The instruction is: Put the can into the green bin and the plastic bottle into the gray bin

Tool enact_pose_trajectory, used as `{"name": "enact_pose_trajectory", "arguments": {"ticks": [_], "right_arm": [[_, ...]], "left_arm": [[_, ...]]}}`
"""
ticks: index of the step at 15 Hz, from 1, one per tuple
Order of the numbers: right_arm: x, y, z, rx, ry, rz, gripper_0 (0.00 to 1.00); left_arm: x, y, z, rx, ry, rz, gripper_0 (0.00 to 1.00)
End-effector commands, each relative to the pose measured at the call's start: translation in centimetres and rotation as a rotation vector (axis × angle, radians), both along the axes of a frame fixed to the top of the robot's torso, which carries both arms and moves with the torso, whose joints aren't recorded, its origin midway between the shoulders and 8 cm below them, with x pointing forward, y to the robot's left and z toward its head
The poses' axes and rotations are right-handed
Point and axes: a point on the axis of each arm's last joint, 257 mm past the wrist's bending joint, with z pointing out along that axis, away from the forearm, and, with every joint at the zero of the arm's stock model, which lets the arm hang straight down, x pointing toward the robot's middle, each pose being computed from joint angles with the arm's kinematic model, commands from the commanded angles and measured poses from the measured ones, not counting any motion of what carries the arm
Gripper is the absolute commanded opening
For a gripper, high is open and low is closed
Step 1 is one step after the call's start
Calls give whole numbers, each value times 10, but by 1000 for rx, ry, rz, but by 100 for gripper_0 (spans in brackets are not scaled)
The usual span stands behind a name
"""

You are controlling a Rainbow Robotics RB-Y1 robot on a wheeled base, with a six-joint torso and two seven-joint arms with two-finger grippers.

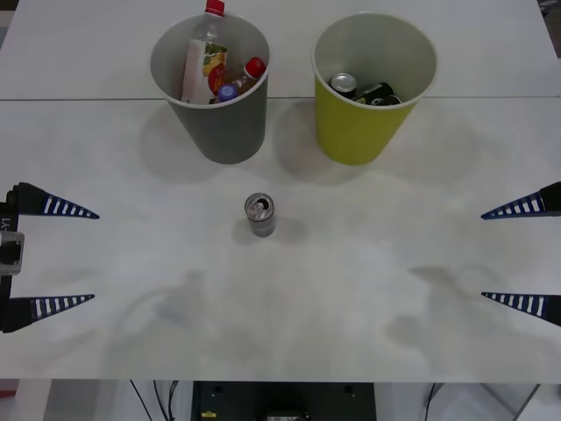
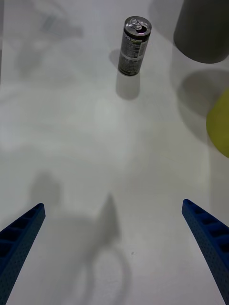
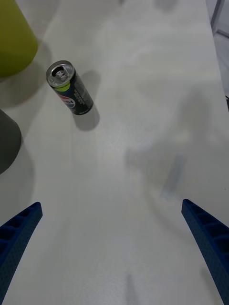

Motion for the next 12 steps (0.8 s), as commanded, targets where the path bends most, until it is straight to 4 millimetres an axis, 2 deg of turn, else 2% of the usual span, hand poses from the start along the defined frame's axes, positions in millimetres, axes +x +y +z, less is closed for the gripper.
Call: {"name": "enact_pose_trajectory", "arguments": {"ticks": [1, 2, 3, 7, 12], "right_arm": [[0, 0, 0, 0, 0, 0, 100], [0, 0, 0, 0, 0, 0, 100], [0, 0, 0, 0, 0, 0, 100], [0, 0, 0, 0, 0, 0, 100], [0, 0, 0, 0, 0, 0, 100]], "left_arm": [[0, 0, 0, 0, 0, 0, 100], [0, 0, 0, 0, 0, 0, 100], [-7, -4, -13, -9, 38, -8, 100], [-5, -10, -5, -33, 49, -11, 100], [9, -33, -13, -272, 186, 45, 100]]}}
